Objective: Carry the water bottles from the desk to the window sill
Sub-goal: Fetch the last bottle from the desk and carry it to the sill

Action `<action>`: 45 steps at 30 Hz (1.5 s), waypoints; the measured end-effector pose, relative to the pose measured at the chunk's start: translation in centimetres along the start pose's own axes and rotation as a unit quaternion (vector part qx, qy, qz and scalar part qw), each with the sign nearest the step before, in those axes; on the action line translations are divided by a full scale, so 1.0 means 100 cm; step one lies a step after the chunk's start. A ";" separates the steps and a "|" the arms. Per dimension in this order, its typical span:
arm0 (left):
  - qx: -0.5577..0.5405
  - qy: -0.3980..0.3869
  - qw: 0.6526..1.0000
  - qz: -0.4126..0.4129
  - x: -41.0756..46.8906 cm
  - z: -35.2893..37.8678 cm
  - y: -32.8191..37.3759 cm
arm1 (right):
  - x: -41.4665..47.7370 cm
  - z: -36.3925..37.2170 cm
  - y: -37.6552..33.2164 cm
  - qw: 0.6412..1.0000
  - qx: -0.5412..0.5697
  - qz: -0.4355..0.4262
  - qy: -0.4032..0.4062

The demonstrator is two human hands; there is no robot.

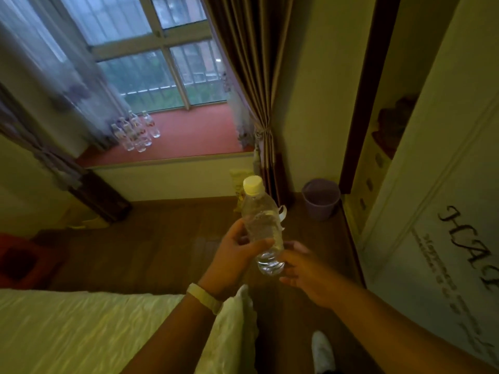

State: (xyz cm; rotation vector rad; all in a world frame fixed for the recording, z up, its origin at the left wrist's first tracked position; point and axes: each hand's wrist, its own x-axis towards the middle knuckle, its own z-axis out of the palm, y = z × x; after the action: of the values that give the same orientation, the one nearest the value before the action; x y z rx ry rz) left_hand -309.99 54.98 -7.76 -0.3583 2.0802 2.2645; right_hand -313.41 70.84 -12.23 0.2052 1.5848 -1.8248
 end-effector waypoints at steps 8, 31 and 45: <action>0.006 0.033 0.999 0.031 0.119 0.027 0.047 | 0.098 -0.045 -0.100 0.999 -0.033 -0.014 -0.034; -0.081 0.100 0.992 0.017 0.390 -0.150 0.078 | 0.382 0.060 -0.249 0.991 -0.110 0.025 -0.076; -0.057 0.219 0.973 0.050 0.478 -0.344 0.137 | 0.550 0.236 -0.323 0.966 -0.134 0.048 -0.214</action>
State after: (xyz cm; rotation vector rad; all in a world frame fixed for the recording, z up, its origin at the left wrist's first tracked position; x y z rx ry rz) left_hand -354.28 13.88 -6.37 -0.8500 2.1980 2.5598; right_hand -365.83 27.55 -10.30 -0.2218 1.4592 -1.4400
